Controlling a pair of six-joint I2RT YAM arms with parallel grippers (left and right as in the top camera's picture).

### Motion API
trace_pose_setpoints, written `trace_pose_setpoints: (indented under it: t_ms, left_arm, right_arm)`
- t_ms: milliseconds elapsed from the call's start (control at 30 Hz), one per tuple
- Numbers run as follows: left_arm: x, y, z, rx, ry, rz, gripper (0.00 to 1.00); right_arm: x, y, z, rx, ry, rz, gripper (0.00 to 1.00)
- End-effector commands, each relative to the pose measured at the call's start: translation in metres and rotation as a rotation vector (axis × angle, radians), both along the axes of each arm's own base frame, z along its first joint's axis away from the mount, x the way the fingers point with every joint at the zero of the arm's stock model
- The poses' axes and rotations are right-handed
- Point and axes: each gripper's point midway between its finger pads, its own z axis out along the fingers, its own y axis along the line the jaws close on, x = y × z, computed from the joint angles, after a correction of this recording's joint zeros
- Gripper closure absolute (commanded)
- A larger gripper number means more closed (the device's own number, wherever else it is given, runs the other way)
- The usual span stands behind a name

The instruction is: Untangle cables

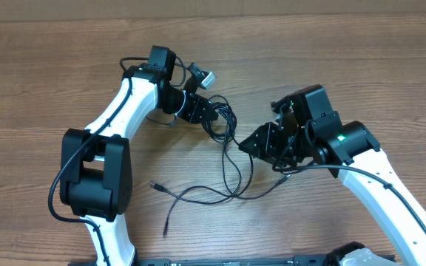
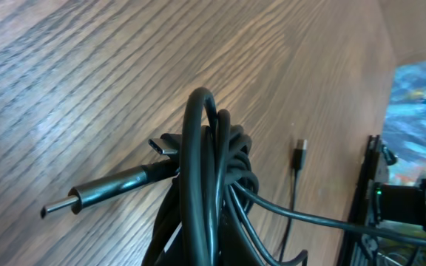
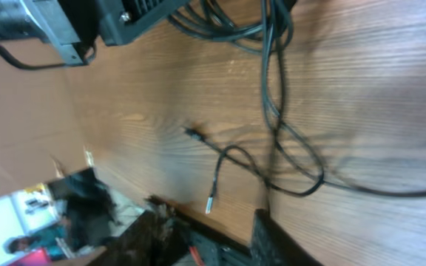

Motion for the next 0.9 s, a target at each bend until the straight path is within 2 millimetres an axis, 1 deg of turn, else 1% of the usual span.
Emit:
trace_pose_setpoints:
  t_ms: [0, 33, 133, 200, 300, 367, 533, 600, 700, 767, 800, 867]
  left_arm:
    - [0.003, 0.003, -0.004, 0.031, -0.028, -0.01, 0.96]
    - [0.003, 0.003, -0.004, 0.031, -0.028, -0.01, 0.96]
    - [0.003, 0.003, -0.004, 0.03, -0.028, -0.012, 0.96]
    - [0.002, 0.003, -0.004, 0.031, -0.026, -0.012, 0.96]
    - [0.002, 0.002, -0.003, 0.027, -0.024, -0.013, 0.96]
    - [0.002, 0.003, -0.004, 0.028, -0.024, -0.013, 0.96]
    - [0.002, 0.003, -0.004, 0.028, -0.024, -0.012, 0.96]
    - [0.002, 0.003, -0.004, 0.028, -0.024, -0.012, 0.96]
    - [0.002, 0.003, -0.004, 0.028, -0.025, -0.012, 0.96]
    - [0.002, 0.003, -0.004, 0.028, -0.024, -0.012, 0.96]
    - [0.002, 0.003, -0.004, 0.028, -0.025, -0.012, 0.96]
    - [0.002, 0.003, -0.004, 0.029, -0.025, -0.012, 0.96]
  right_arm:
    - [0.003, 0.001, 0.007, -0.018, -0.061, 0.033, 0.36]
    - [0.007, -0.004, 0.003, -0.057, -0.072, 0.011, 0.34]
    - [0.02, -0.023, -0.011, -0.184, -0.107, -0.058, 0.32]
    - [0.025, -0.028, -0.017, -0.223, -0.109, -0.079, 0.31]
    - [0.031, -0.03, -0.028, -0.257, -0.094, -0.087, 0.33]
    - [0.034, -0.029, -0.04, -0.272, -0.062, -0.087, 0.34]
    - [0.036, -0.025, -0.076, -0.303, 0.073, -0.125, 0.44]
    - [0.037, -0.016, -0.089, -0.29, 0.105, -0.103, 0.46]
    - [0.039, 0.003, -0.101, -0.251, 0.115, -0.058, 0.44]
    - [0.038, 0.014, -0.107, -0.248, 0.107, -0.032, 0.41]
    - [0.036, 0.026, -0.114, -0.248, 0.1, 0.001, 0.36]
    - [0.03, 0.04, -0.122, -0.249, 0.092, 0.042, 0.32]
